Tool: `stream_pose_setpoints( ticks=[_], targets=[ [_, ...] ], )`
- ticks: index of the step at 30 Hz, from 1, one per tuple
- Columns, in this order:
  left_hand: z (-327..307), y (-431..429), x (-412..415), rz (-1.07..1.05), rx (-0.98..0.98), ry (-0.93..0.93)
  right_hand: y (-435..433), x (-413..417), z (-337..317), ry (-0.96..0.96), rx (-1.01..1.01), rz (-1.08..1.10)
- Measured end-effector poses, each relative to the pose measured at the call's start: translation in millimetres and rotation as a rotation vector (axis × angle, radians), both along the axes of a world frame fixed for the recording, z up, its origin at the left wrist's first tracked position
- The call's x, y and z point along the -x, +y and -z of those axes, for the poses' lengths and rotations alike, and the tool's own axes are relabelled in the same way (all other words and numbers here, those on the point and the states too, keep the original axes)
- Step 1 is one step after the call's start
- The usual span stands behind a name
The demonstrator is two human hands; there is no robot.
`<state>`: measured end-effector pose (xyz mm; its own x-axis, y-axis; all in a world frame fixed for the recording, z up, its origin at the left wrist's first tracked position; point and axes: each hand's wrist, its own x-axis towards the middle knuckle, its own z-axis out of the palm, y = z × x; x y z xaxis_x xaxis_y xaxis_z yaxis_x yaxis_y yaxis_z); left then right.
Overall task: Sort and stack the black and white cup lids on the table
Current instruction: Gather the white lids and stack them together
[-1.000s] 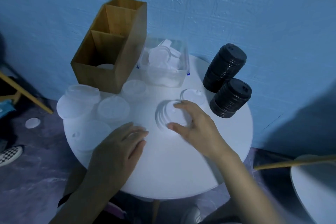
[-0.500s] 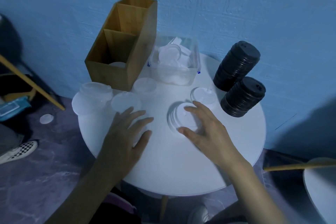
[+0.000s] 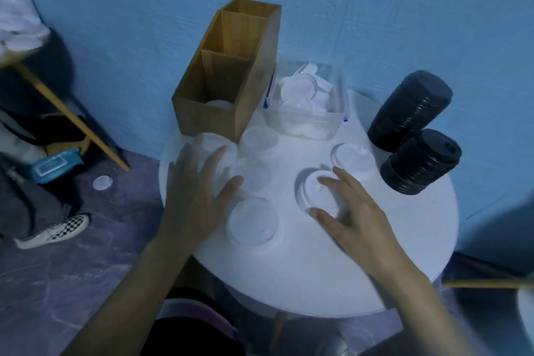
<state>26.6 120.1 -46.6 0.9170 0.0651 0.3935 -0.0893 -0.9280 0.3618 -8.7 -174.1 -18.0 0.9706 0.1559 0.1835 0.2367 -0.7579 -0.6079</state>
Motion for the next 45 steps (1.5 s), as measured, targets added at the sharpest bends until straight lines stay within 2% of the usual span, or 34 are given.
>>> stream_pose_setpoints(
  ticks=[9,13,16,23,27,31,33,36,39,45],
  targets=[
    [1,-27,-5,0.163,0.023,-0.056,-1,0,0,0.029,-0.079,0.075],
    [-2,-28,32,0.297,0.080,-0.140,-15,12,-1,0.032,-0.145,0.161],
    [-1,-33,68,0.451,-0.037,-0.234,-27,22,0,0.023,-0.145,0.187],
    [9,-51,82,0.608,0.040,-0.084,-30,21,6,0.021,-0.144,0.149],
    [8,-64,74,0.605,0.107,-0.050,-23,3,3,0.041,-0.216,0.093],
    [4,-65,75,0.529,0.129,-0.024,-22,-1,-8,0.040,-0.402,0.071],
    [5,-63,77,0.462,0.120,0.009,-26,11,-12,0.000,-0.420,0.075],
    [11,-62,76,0.404,0.083,0.028,-23,43,-14,-0.037,-0.347,0.049],
    [14,-64,74,0.413,0.047,0.008,-11,66,-9,0.005,-0.291,-0.032],
    [14,-63,77,0.471,0.092,0.008,-5,67,10,0.055,-0.106,-0.055]
  ],
)
